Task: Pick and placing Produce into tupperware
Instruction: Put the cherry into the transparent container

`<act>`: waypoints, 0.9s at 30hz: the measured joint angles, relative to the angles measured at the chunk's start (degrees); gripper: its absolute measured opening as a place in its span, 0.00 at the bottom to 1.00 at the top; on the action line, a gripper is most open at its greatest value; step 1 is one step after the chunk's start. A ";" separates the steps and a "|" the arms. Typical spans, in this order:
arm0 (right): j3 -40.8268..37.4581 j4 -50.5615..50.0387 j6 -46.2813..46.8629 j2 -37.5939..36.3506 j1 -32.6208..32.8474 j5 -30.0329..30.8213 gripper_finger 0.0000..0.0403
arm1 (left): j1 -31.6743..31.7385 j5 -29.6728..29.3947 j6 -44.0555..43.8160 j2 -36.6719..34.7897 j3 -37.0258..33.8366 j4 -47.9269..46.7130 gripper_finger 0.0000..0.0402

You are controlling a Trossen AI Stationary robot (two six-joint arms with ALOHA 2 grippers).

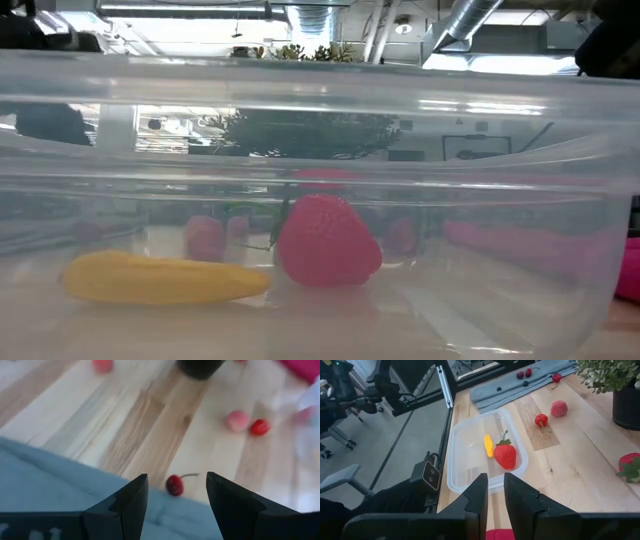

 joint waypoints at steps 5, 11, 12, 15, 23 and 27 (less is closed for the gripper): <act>0.00 0.00 0.02 0.00 0.00 0.02 0.21 | 3.46 4.49 0.90 5.99 0.00 -0.45 0.48; 0.00 0.00 0.02 0.00 0.00 0.04 0.21 | 6.24 7.95 2.94 12.87 0.02 0.84 0.48; 0.00 -0.02 0.01 0.00 0.00 0.03 0.21 | 6.46 8.36 3.96 13.96 0.02 2.54 0.48; 0.00 -0.02 0.02 0.00 0.00 0.02 0.21 | 6.87 8.75 6.61 17.14 0.04 6.53 0.48; 0.00 0.00 0.04 0.00 0.00 0.02 0.21 | 8.54 12.87 9.03 23.89 0.04 10.39 0.48; 0.00 -0.03 0.04 0.00 0.00 0.04 0.21 | 8.56 13.12 10.22 25.99 0.04 14.17 0.48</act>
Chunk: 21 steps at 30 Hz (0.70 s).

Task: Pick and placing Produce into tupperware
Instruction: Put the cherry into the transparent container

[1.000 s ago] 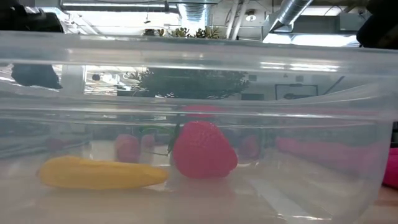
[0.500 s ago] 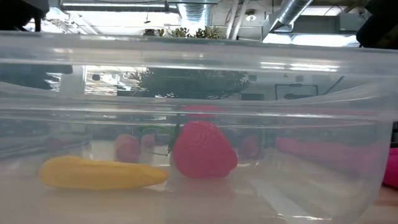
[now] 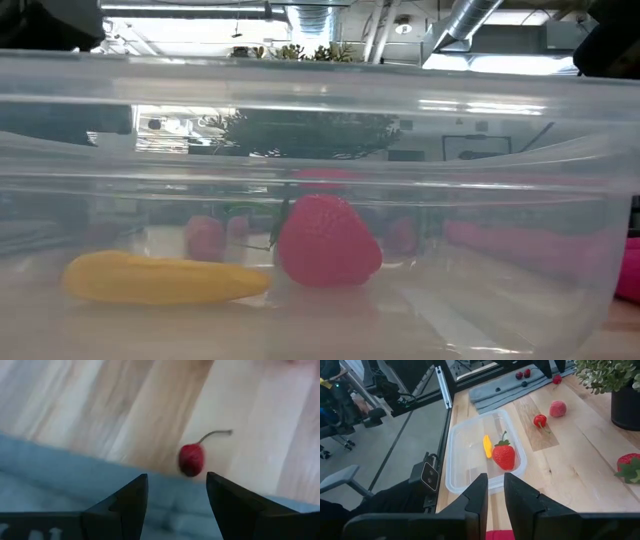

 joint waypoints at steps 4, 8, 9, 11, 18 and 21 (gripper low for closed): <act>0.00 -0.01 0.00 0.00 0.00 0.01 0.21 | -0.02 1.90 1.34 1.54 0.02 4.49 0.48; 0.00 -0.02 0.00 0.00 0.00 0.07 0.21 | -0.02 2.14 1.66 1.80 0.04 5.50 0.48; 0.00 -0.02 0.00 0.00 0.00 0.09 0.21 | -0.02 1.77 1.66 1.80 0.04 5.55 0.48; 0.00 -0.02 0.00 0.00 0.00 0.13 0.21 | -0.02 1.21 1.66 1.80 0.04 5.55 0.48; 0.00 -0.02 0.00 0.00 0.00 0.14 0.21 | 0.75 0.23 1.61 1.78 0.04 5.17 0.48; 0.00 -0.04 0.00 0.00 0.00 0.14 0.21 | 1.42 -0.44 1.25 1.77 0.04 4.40 0.46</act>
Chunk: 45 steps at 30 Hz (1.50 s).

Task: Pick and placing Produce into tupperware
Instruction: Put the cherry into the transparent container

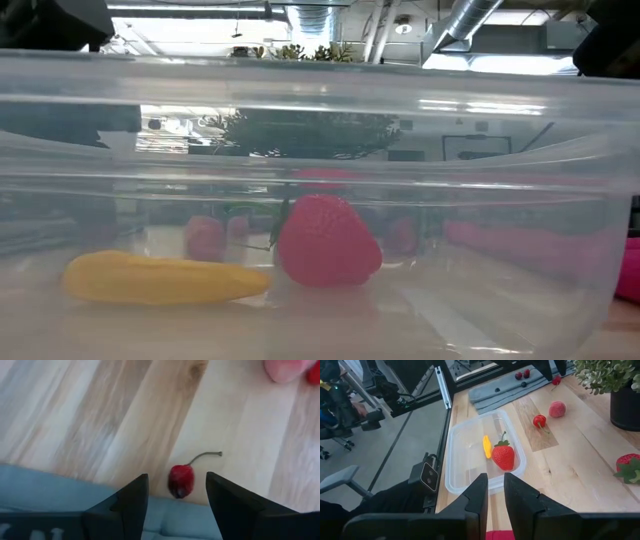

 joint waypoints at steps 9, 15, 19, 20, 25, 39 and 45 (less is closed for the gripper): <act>0.00 0.00 0.00 0.00 0.00 0.00 0.21 | 0.53 0.66 -0.04 0.00 0.00 0.24 0.29; 0.00 0.00 0.00 0.00 0.00 0.00 0.21 | 0.53 1.75 -0.04 0.00 0.00 0.24 0.21; 0.00 0.00 0.00 0.00 0.00 -0.02 0.21 | 0.53 2.03 0.18 0.00 0.00 0.48 0.14; 0.00 0.00 0.00 0.00 0.00 -0.02 0.21 | 0.53 2.05 0.45 0.00 0.00 0.46 0.11; 0.00 0.00 0.00 0.00 0.00 -0.02 0.21 | 0.53 2.33 0.61 -0.02 0.00 1.12 0.02; 0.00 -0.05 0.02 0.00 0.00 -0.02 0.21 | 0.43 7.19 3.26 -0.02 1.36 5.64 0.00; 0.00 -0.05 0.42 0.00 0.00 -0.04 0.21 | -2.58 9.93 4.92 -0.02 5.56 10.78 0.00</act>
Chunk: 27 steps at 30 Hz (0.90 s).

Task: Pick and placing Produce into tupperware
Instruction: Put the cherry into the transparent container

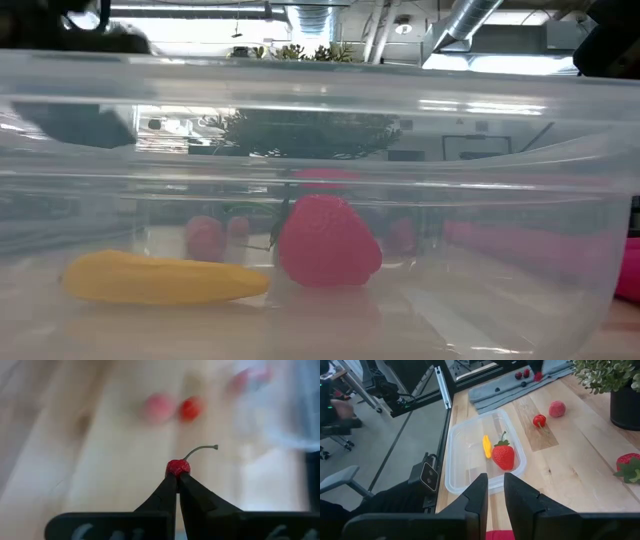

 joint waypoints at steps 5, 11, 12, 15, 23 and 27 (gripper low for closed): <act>0.00 0.00 0.04 0.00 0.00 -0.02 0.21 | -3.86 -0.81 2.00 0.00 4.12 5.10 0.00; 0.00 0.02 0.06 0.00 0.00 -0.02 0.21 | -6.92 -6.04 1.48 -0.02 6.46 13.73 0.00; 0.00 0.02 0.04 0.00 0.00 -0.02 0.21 | -7.15 -6.68 1.25 -0.02 6.50 15.57 0.00; 0.00 0.02 0.05 0.00 0.01 -0.02 0.21 | -8.13 -9.39 1.04 -0.02 6.59 19.48 0.00; 0.00 0.00 0.04 0.00 0.02 -0.02 0.21 | -10.17 -18.50 -3.70 6.28 6.63 27.58 0.00; 0.00 0.00 0.06 0.00 0.00 -0.01 0.21 | -11.10 -18.86 -0.39 15.51 10.16 32.24 0.00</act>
